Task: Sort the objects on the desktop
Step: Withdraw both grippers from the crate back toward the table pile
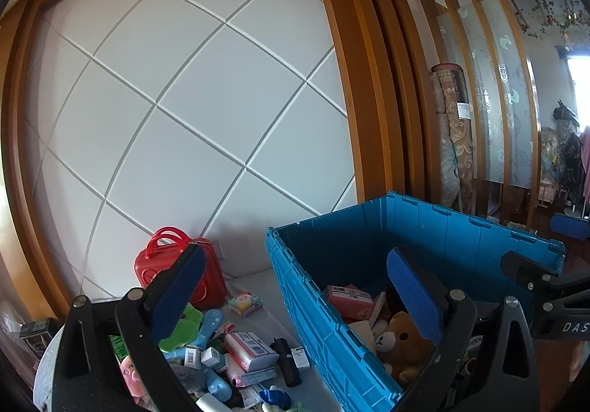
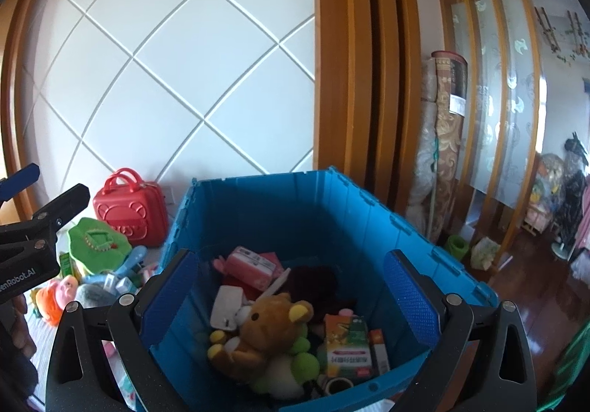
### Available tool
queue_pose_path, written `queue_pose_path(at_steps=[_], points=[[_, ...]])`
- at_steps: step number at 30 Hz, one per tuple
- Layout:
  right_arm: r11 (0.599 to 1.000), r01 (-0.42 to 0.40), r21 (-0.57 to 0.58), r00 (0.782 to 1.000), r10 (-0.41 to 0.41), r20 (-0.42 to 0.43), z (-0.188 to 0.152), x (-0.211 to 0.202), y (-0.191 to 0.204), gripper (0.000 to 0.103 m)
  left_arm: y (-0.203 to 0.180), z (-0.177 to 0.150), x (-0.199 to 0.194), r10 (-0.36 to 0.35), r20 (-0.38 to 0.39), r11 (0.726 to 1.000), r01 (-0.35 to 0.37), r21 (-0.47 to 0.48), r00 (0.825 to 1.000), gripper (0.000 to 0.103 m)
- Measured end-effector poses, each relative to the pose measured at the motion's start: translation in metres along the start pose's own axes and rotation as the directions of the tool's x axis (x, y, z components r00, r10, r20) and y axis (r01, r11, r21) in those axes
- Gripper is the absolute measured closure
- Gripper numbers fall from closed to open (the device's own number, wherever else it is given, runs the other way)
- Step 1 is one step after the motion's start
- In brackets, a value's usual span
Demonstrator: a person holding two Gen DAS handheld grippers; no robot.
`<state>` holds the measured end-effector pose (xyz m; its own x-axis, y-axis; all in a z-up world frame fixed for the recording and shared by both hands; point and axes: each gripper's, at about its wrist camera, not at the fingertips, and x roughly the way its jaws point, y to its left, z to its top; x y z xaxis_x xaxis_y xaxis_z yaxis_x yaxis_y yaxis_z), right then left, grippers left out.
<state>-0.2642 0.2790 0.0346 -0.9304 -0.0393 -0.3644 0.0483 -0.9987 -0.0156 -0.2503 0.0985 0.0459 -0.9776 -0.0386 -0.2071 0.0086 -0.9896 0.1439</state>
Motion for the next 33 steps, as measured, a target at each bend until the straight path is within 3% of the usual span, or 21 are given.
queue_pose_path(at_steps=[7, 16, 22, 26, 33], points=[[1.0, -0.017, -0.016, 1.0, 0.017, 0.009, 0.001, -0.009, 0.033, 0.001, 0.036, -0.014, -0.016, 0.029, -0.003, 1.0, -0.029, -0.013, 1.0, 0.003], [0.995, -0.083, -0.045, 0.997, 0.083, -0.003, -0.004, -0.012, 0.108, 0.001, 0.124, -0.048, -0.038, 0.126, -0.03, 0.992, -0.127, -0.02, 0.992, 0.003], [0.99, -0.13, -0.058, 0.991, 0.128, -0.032, -0.018, -0.013, 0.16, 0.001, 0.208, -0.089, -0.054, 0.211, -0.08, 0.975, -0.216, -0.054, 0.974, 0.003], [0.985, -0.158, -0.065, 0.986, 0.153, -0.07, -0.03, -0.007, 0.193, 0.001, 0.252, -0.119, -0.056, 0.267, -0.139, 0.961, -0.275, -0.041, 0.954, 0.002], [0.976, -0.204, -0.073, 0.971, 0.193, -0.141, -0.058, 0.002, 0.248, 0.001, 0.297, -0.174, -0.06, 0.266, -0.237, 0.959, -0.281, -0.032, 0.934, 0.002]])
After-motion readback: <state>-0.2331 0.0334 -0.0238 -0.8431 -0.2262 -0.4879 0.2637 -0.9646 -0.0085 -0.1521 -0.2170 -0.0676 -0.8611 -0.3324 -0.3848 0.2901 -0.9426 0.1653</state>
